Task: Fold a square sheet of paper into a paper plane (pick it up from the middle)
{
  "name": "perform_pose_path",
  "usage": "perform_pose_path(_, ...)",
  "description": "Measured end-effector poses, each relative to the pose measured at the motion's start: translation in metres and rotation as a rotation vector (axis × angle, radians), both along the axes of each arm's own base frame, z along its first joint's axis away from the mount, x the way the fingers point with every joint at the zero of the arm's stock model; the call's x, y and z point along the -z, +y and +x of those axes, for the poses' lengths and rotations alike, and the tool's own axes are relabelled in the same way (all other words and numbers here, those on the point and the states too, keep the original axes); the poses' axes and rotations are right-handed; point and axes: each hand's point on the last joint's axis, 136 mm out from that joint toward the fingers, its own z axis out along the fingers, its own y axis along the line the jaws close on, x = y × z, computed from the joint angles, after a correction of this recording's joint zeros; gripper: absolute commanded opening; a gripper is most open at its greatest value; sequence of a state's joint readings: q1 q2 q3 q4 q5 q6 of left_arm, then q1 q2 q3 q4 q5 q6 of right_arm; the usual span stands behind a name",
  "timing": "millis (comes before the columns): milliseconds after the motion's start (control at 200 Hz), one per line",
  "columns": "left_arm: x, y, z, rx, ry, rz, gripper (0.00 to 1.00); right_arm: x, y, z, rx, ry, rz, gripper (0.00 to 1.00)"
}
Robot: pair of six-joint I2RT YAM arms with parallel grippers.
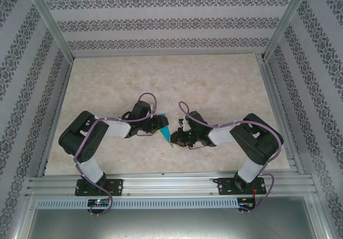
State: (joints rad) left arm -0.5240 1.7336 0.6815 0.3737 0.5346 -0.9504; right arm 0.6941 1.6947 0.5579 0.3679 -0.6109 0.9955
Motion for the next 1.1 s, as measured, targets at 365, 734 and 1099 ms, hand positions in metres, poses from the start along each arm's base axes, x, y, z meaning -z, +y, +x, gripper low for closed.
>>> perform_pose_path(365,0.000,0.000,0.000,0.000,0.003,0.002,0.45,0.002,-0.005,-0.019,-0.069,-0.034,-0.074,0.10)
perform_pose_path(734,0.001,0.000,0.001,0.000,0.007,0.003,0.45,-0.010,-0.031,-0.034,-0.089,-0.044,-0.227,0.10)
perform_pose_path(1099,0.001,-0.001,0.001,0.001,0.015,0.007,0.45,-0.033,0.028,0.019,-0.010,-0.075,-0.078,0.08)
